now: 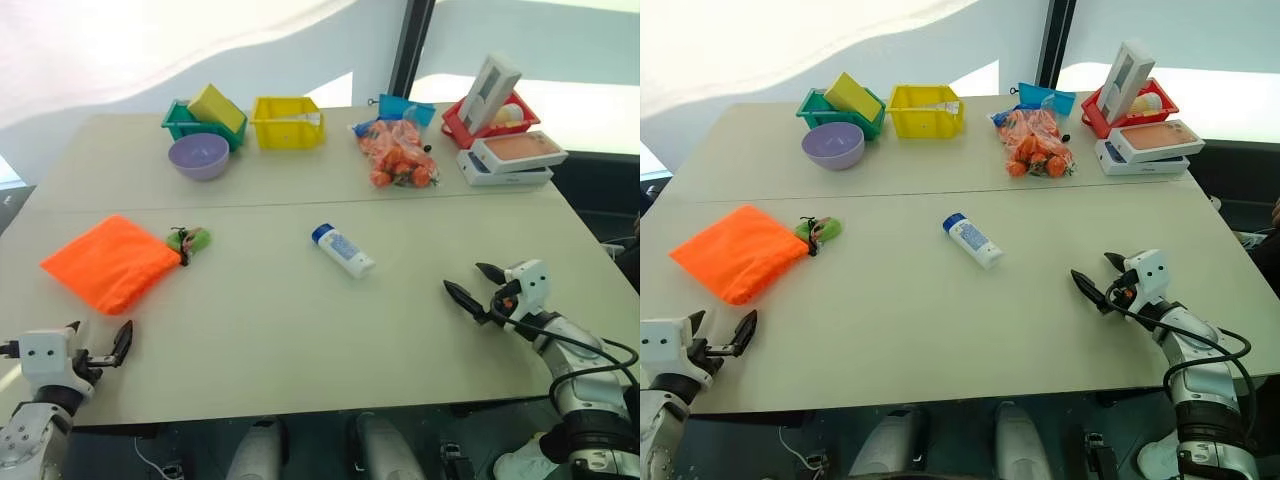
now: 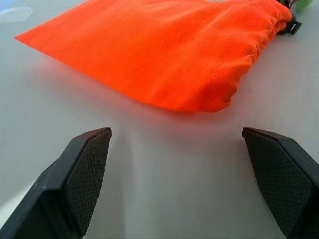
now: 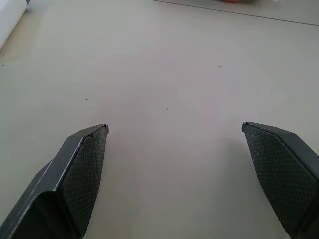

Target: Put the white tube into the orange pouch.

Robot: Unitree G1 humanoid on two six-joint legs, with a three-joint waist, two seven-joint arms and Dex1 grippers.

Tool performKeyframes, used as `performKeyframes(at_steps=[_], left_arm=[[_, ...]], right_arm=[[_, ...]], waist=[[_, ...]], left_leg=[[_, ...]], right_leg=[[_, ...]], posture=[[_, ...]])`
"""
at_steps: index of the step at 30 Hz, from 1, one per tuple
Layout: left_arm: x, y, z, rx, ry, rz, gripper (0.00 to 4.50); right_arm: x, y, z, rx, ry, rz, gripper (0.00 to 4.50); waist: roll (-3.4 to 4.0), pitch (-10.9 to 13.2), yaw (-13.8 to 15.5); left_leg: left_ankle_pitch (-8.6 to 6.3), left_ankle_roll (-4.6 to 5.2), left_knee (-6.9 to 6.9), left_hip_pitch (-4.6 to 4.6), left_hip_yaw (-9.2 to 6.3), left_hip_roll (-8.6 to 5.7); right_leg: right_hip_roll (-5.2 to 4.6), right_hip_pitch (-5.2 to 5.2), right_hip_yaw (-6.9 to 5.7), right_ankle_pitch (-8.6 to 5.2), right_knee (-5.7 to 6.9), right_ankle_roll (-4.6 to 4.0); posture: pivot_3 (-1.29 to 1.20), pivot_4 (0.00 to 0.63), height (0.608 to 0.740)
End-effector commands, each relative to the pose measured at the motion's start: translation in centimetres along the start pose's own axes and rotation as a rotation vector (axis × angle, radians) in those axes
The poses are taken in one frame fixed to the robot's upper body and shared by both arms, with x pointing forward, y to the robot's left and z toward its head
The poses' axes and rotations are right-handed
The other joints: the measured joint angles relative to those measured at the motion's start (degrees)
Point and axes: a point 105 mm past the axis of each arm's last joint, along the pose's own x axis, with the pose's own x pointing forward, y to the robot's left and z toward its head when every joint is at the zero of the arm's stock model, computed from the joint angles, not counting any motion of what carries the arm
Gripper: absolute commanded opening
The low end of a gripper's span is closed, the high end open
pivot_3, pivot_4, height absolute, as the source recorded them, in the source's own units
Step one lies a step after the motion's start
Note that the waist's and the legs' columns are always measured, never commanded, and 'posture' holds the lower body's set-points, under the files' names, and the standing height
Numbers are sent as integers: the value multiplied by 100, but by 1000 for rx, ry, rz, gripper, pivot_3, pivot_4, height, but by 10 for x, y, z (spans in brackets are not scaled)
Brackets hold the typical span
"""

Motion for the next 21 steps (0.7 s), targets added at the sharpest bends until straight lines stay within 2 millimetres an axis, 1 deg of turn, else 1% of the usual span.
performKeyframes(at_steps=[1,3,5,7,9,11,13,15,17,19,21], left_arm=[[0,-2,8,17,-27,7,4500],[1,-3,10,13,-39,10,4500],[3,-4,17,28,-76,27,4500],[4,-4,23,82,-106,52,4500],[4,-6,37,168,-180,89,4500],[3,-12,50,218,-249,95,4500],[5,-25,58,320,-286,68,4500],[7,-38,65,458,-321,46,4500],[9,-45,69,534,-345,43,4500],[13,-47,72,593,-351,65,4500],[18,-49,71,669,-339,88,4500]], right_arm=[[3,5,9,-23,-37,11,4461],[3,7,9,-23,-38,14,4461],[5,9,9,-22,-41,18,4461],[6,11,10,-21,-43,21,4461],[9,16,10,-18,-46,41,4461],[12,23,11,-16,-50,66,4461],[16,31,14,-14,-57,99,4461],[19,45,20,8,-64,174,4461],[20,59,27,25,-66,255,4461],[18,76,35,31,-64,344,4461],[16,97,42,30,-61,442,4461]], waist=[[0,0,0],[0,0,0],[0,0,3],[-1,-1,5],[-1,-1,2],[-1,-1,5],[-1,-1,7],[0,-1,7],[0,-1,4],[0,-1,10],[1,-1,12]], left_leg=[[0,0,0,0,0,0],[0,0,0,1,0,0],[0,0,0,1,0,0],[0,0,1,1,0,0],[0,0,1,2,1,-1],[0,0,1,2,0,0],[0,0,1,2,0,0],[0,0,1,3,2,-1],[0,0,1,3,3,-2],[0,0,0,3,2,-1],[0,0,-2,3,-1,-1]], right_leg=[[0,0,0,0,0,0],[1,1,0,0,0,0],[1,1,0,0,0,0],[1,3,0,1,0,1],[1,3,1,1,0,1],[2,3,1,2,0,1],[2,4,2,2,1,1],[2,4,3,2,1,0],[2,4,5,2,2,0],[3,4,5,2,2,1],[4,3,4,2,3,2]], posture=[[0,150,740],[0,150,740],[0,150,740],[0,150,740],[0,150,740],[0,150,740],[0,150,740],[0,150,740],[0,150,740],[0,150,740],[0,150,740]])
